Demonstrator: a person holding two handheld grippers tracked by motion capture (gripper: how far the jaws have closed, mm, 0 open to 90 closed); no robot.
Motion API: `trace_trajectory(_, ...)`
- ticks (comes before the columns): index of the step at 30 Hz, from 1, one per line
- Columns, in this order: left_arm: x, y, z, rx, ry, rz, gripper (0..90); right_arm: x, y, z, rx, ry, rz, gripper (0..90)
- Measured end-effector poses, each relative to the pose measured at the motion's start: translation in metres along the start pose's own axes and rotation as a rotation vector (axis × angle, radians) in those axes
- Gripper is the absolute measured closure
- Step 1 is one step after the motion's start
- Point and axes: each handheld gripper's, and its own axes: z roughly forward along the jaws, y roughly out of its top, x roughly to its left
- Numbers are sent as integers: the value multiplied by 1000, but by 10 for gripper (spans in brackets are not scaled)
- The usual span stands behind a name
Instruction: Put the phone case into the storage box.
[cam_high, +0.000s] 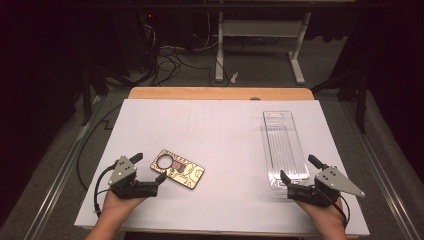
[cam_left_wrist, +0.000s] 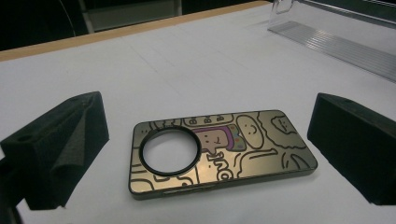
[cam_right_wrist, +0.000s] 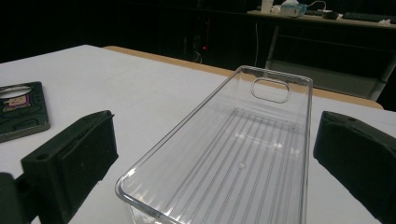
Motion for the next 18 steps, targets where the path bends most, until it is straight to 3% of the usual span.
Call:
trace_trajectory(8,1,0,0,2,-1,0,1,1,0,0,-1,-1,-3,1)
trace_trajectory(18,2,0,0,5,-30,-29,1,2,1,-1,-3,2,-3,1)
